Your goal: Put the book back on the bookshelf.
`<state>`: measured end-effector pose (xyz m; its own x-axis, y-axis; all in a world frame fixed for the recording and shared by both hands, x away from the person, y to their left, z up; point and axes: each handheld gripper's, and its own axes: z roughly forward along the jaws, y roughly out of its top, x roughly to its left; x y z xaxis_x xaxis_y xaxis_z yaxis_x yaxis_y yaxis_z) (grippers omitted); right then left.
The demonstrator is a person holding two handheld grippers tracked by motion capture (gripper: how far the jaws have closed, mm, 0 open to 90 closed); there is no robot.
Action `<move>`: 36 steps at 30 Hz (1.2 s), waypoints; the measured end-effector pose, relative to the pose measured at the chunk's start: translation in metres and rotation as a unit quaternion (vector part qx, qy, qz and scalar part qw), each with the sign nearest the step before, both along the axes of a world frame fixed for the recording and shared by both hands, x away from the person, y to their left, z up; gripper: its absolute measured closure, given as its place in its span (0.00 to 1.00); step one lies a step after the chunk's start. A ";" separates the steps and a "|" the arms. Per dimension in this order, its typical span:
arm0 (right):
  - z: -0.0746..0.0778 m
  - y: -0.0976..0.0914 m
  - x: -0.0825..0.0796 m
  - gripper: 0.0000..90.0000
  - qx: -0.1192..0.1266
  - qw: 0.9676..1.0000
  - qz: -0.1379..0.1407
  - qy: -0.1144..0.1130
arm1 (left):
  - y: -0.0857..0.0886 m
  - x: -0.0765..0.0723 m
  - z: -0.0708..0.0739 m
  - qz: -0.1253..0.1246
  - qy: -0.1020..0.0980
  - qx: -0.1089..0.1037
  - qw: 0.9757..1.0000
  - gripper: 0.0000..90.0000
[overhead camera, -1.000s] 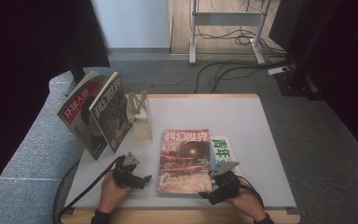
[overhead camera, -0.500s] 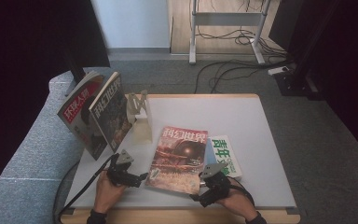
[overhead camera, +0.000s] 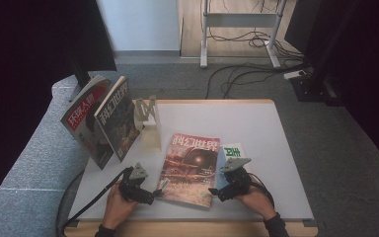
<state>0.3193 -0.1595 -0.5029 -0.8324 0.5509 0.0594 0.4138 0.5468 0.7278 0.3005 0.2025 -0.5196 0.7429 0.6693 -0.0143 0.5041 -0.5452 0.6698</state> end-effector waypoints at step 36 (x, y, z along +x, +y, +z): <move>-0.012 0.006 0.124 0.00 0.006 0.996 -0.085 0.021 | 0.006 0.007 -0.008 -0.004 0.028 -0.040 0.999 0.00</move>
